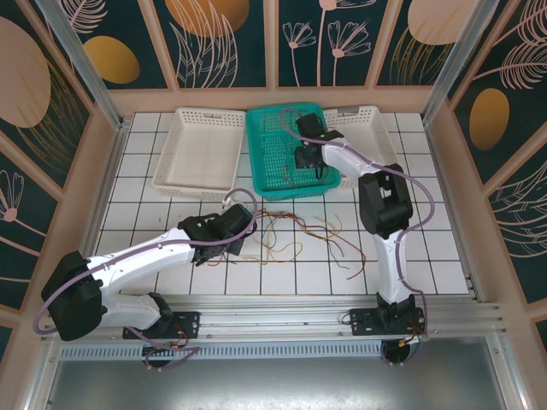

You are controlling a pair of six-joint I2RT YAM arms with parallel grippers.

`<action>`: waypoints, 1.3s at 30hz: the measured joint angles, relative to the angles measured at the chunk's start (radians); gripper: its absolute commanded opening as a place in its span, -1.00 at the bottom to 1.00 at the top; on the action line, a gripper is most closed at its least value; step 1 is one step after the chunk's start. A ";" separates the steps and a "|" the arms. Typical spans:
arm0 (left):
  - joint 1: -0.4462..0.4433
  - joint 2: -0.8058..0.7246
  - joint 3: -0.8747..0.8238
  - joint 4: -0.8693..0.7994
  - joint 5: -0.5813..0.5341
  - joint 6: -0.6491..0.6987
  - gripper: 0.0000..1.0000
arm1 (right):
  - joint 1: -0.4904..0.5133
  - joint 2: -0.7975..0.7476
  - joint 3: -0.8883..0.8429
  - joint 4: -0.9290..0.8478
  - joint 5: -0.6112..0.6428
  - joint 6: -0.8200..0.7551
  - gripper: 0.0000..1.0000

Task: Untangle the cables

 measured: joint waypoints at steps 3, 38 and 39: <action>0.000 0.000 0.000 0.000 0.000 0.000 -1.00 | 0.019 0.045 0.000 -0.020 -0.008 0.001 0.13; -0.001 0.000 0.000 0.000 0.001 0.000 -1.00 | -0.157 -0.133 0.143 -0.030 0.014 0.015 0.17; -0.001 0.000 0.000 0.000 0.000 0.000 -1.00 | -0.154 -0.114 0.150 -0.027 0.012 0.013 0.17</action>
